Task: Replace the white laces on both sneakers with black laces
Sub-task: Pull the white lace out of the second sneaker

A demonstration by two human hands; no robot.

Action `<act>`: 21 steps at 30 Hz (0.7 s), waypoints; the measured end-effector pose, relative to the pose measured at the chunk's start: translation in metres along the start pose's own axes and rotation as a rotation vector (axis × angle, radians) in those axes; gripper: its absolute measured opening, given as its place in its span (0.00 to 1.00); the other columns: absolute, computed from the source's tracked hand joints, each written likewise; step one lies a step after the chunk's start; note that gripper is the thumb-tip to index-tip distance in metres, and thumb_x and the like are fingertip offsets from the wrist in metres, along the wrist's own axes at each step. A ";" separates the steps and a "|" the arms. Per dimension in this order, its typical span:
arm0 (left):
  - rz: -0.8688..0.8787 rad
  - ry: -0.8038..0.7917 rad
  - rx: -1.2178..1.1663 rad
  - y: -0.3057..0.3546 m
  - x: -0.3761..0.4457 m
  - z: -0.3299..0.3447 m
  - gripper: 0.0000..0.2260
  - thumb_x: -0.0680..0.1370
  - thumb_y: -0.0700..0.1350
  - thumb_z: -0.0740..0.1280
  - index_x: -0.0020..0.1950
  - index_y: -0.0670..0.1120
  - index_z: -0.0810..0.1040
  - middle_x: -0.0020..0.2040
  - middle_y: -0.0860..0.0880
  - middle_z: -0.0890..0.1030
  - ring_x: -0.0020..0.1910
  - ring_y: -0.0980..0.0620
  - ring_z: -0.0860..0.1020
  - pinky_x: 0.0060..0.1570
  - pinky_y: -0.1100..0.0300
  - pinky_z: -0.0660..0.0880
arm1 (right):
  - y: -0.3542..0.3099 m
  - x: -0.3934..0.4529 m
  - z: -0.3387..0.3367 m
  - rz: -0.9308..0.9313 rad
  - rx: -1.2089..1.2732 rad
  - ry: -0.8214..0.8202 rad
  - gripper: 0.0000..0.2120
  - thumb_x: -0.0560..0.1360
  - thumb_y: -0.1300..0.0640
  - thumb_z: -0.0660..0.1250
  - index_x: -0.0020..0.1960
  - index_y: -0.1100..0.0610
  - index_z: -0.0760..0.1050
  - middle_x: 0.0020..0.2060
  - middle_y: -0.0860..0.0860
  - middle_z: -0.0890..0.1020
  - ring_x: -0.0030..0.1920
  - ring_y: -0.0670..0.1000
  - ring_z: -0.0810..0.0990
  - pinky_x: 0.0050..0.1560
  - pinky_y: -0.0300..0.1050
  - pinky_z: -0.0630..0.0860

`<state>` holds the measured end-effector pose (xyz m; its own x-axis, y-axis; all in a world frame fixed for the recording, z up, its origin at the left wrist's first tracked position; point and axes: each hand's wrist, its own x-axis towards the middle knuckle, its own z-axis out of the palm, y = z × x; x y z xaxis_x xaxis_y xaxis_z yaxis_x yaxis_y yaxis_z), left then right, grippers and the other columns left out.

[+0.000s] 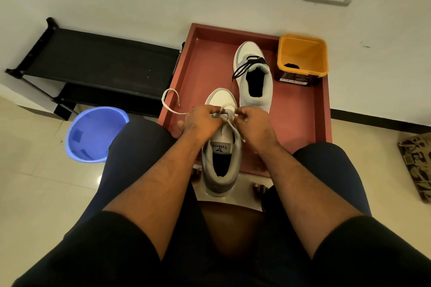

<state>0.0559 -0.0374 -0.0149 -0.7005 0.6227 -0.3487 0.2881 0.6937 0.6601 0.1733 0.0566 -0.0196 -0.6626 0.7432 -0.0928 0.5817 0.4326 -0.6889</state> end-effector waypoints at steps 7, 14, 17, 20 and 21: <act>-0.004 0.014 0.094 0.004 -0.004 -0.003 0.13 0.75 0.59 0.66 0.59 0.62 0.80 0.52 0.55 0.81 0.55 0.48 0.73 0.48 0.52 0.61 | -0.009 0.003 -0.002 -0.102 0.016 0.157 0.08 0.78 0.59 0.63 0.50 0.60 0.80 0.45 0.54 0.81 0.46 0.51 0.77 0.48 0.48 0.75; -0.003 0.028 0.115 0.012 -0.008 -0.007 0.13 0.76 0.57 0.67 0.60 0.62 0.80 0.56 0.54 0.81 0.59 0.48 0.75 0.51 0.54 0.64 | -0.007 0.002 -0.016 -0.032 0.074 0.099 0.12 0.76 0.53 0.68 0.57 0.57 0.80 0.44 0.50 0.81 0.44 0.48 0.78 0.46 0.44 0.75; -0.006 0.039 0.107 0.011 -0.009 -0.009 0.13 0.76 0.58 0.67 0.59 0.62 0.80 0.56 0.55 0.81 0.58 0.49 0.75 0.50 0.54 0.62 | 0.000 0.001 0.005 0.113 0.183 -0.034 0.08 0.75 0.53 0.70 0.47 0.58 0.83 0.34 0.48 0.81 0.34 0.45 0.77 0.38 0.43 0.72; -0.004 0.022 0.113 0.012 -0.011 -0.010 0.13 0.76 0.58 0.66 0.61 0.62 0.79 0.56 0.54 0.81 0.58 0.49 0.74 0.49 0.55 0.61 | 0.002 0.005 0.012 0.157 0.276 0.025 0.06 0.75 0.57 0.70 0.48 0.59 0.83 0.37 0.48 0.82 0.36 0.43 0.78 0.38 0.36 0.71; -0.003 0.017 0.117 0.012 -0.011 -0.010 0.13 0.76 0.59 0.66 0.61 0.62 0.79 0.56 0.54 0.81 0.58 0.50 0.74 0.49 0.54 0.61 | 0.003 0.006 0.013 0.152 0.279 0.026 0.06 0.75 0.58 0.70 0.48 0.59 0.82 0.39 0.49 0.83 0.38 0.44 0.78 0.39 0.33 0.71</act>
<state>0.0602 -0.0393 0.0035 -0.7123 0.6147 -0.3388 0.3593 0.7340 0.5763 0.1650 0.0558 -0.0312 -0.5635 0.8031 -0.1935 0.5187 0.1617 -0.8395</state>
